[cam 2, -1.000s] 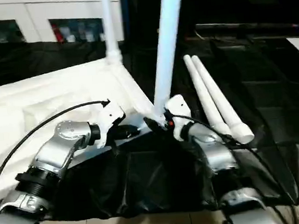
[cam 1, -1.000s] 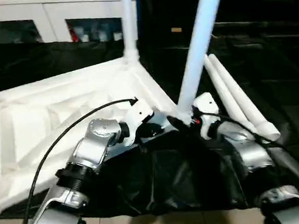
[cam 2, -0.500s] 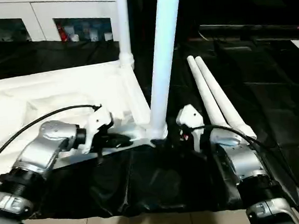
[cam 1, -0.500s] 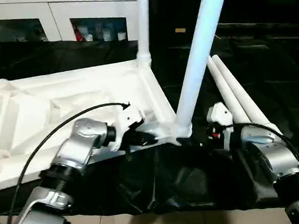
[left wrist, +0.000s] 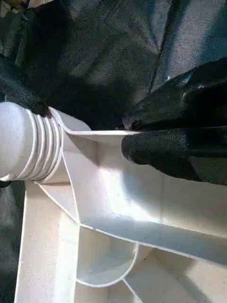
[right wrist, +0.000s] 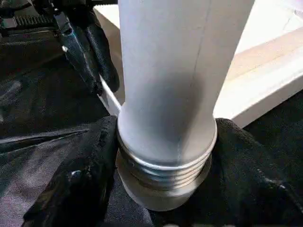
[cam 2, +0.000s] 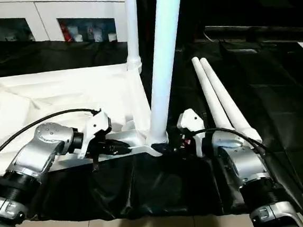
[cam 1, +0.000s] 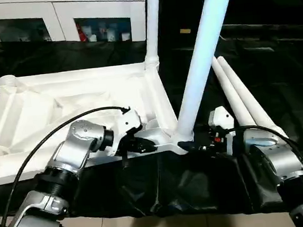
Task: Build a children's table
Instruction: Rotate leg to tighten
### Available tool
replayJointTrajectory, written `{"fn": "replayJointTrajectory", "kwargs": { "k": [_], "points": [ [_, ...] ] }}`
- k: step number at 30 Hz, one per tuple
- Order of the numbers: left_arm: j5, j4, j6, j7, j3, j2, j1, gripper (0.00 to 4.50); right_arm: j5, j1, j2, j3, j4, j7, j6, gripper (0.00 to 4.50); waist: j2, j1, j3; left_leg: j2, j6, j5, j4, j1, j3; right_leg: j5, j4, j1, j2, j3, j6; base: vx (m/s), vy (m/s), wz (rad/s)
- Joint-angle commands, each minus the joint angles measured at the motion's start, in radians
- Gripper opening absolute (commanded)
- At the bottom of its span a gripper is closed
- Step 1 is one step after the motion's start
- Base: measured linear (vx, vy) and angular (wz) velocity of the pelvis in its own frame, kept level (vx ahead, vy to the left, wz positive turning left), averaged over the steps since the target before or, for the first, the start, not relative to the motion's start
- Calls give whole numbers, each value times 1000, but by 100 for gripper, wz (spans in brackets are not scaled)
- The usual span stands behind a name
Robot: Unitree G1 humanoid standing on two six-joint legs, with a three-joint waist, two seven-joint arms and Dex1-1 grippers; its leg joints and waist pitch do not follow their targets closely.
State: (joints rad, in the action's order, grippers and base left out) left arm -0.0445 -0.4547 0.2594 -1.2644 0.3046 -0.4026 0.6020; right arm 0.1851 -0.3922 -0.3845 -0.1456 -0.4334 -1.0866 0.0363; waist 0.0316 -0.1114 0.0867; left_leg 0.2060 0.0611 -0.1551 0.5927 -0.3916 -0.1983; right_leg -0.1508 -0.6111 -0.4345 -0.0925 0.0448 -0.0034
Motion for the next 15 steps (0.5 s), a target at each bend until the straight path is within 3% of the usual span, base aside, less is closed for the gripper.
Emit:
{"fn": "replayJointTrajectory", "kwargs": {
  "k": [1,3,4,7,9,11,15],
  "points": [
    [-15,54,-8,-31,24,28,8,0,-9,1,20,-33,27,-10,2,269,2,0,-94,19,-27,-244,-65,23,10,-253,67,60,-41,-27,-210,0,0,0],
    [-15,57,-8,-27,31,30,6,0,-11,-2,29,-36,24,-1,6,269,3,0,-95,19,-26,-245,-64,24,9,-249,66,60,-41,-28,-213,0,0,0],
    [-15,58,-8,-25,33,31,6,0,-4,-5,34,-31,20,2,17,325,3,-1,-94,19,-26,-244,-65,23,10,-251,66,61,-41,-28,-212,0,0,0],
    [-15,59,-7,-23,34,31,5,0,15,-10,39,-23,16,-4,45,345,2,0,-95,19,-25,-248,-65,24,10,-257,67,61,-41,-27,-210,0,0,0],
    [-14,59,-8,-21,35,30,4,0,-2,-11,35,-28,14,4,22,381,1,-3,-96,21,-21,-252,-65,28,10,-256,67,57,-42,-28,-213,0,0,0],
    [-12,60,-8,-21,36,29,3,0,-25,-14,37,-29,4,30,-12,386,0,-5,-95,22,-17,-260,-64,32,7,-246,67,53,-41,-30,-220,0,0,0],
    [-8,54,-10,-20,36,27,6,0,-20,-16,39,-24,7,18,-5,386,0,-2,-94,19,-10,-276,-68,26,11,-284,69,59,-41,-28,-200,0,0,0]
  ]
}}
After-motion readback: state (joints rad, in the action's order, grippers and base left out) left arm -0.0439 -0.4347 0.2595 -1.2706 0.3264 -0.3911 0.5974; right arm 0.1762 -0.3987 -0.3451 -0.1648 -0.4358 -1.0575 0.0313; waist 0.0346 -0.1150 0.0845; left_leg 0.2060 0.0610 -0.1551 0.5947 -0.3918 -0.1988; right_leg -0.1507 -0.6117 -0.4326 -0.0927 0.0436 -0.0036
